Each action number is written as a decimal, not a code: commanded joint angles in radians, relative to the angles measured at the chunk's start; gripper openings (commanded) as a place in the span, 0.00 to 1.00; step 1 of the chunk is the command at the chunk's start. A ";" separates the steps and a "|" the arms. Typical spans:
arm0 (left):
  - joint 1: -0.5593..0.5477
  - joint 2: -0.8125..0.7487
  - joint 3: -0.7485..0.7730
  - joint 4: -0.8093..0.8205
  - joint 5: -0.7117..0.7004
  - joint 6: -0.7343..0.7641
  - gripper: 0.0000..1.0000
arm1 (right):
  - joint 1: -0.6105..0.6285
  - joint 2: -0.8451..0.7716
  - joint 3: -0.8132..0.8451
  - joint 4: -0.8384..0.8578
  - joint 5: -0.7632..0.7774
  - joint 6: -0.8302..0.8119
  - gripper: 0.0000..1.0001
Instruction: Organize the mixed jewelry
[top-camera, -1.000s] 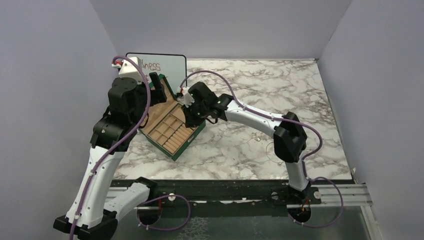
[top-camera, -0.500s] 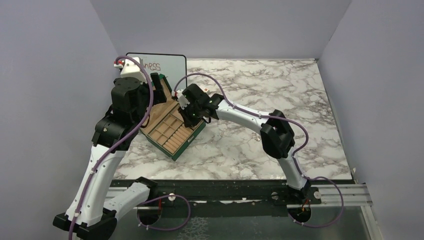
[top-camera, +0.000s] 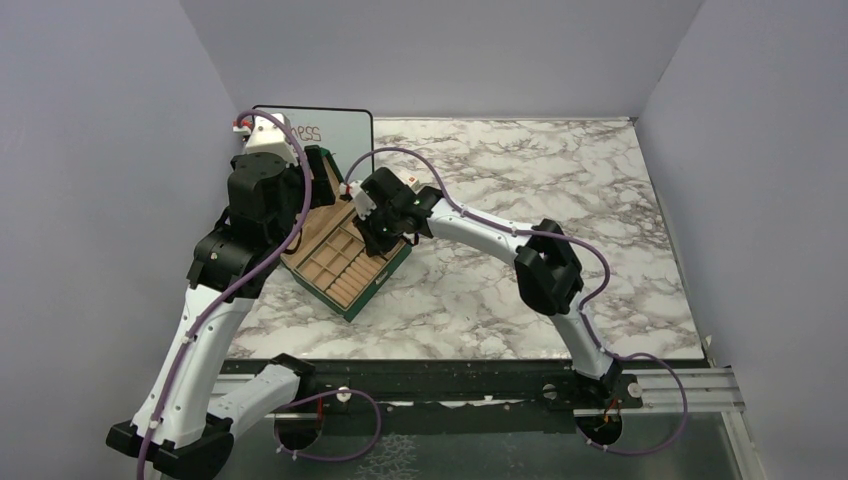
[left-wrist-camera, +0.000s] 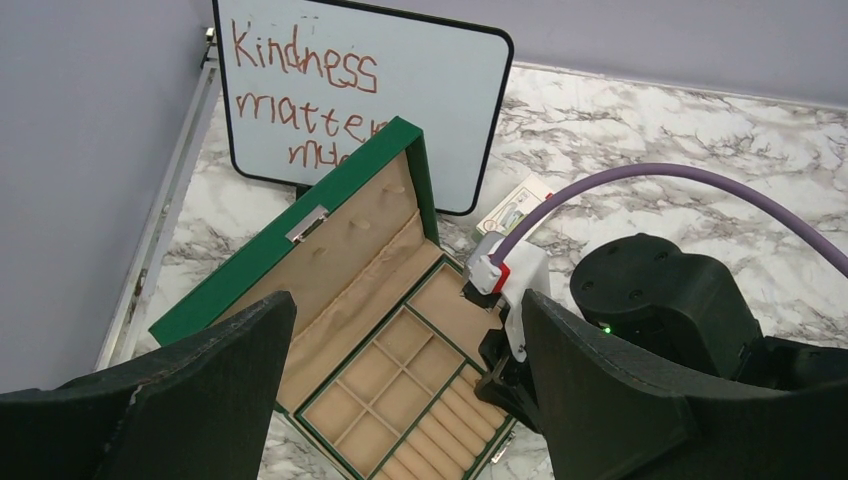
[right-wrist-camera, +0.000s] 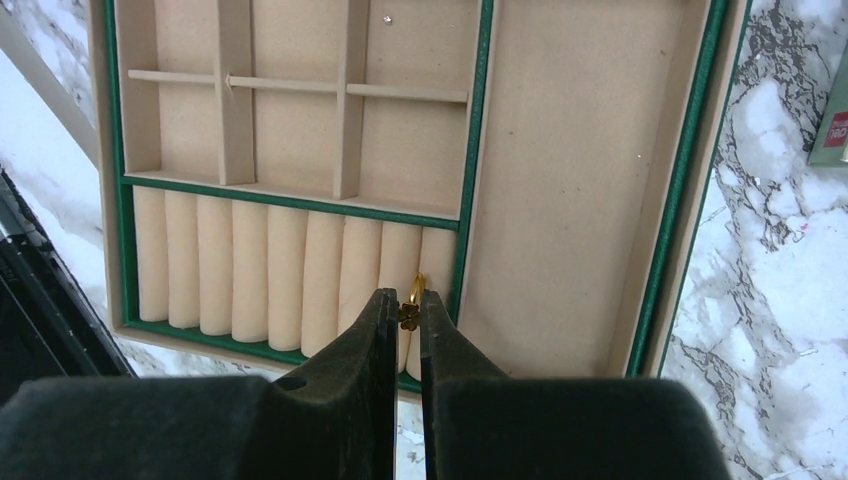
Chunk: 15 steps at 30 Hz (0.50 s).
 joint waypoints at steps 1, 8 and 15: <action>-0.006 0.000 0.023 -0.008 -0.025 0.016 0.85 | 0.007 0.035 0.038 -0.035 -0.039 0.006 0.11; -0.007 0.000 0.009 -0.008 -0.015 0.012 0.85 | 0.006 0.041 0.043 -0.054 -0.052 0.023 0.11; -0.008 0.000 -0.002 -0.002 -0.002 0.007 0.85 | 0.007 0.047 0.032 -0.065 -0.010 0.033 0.11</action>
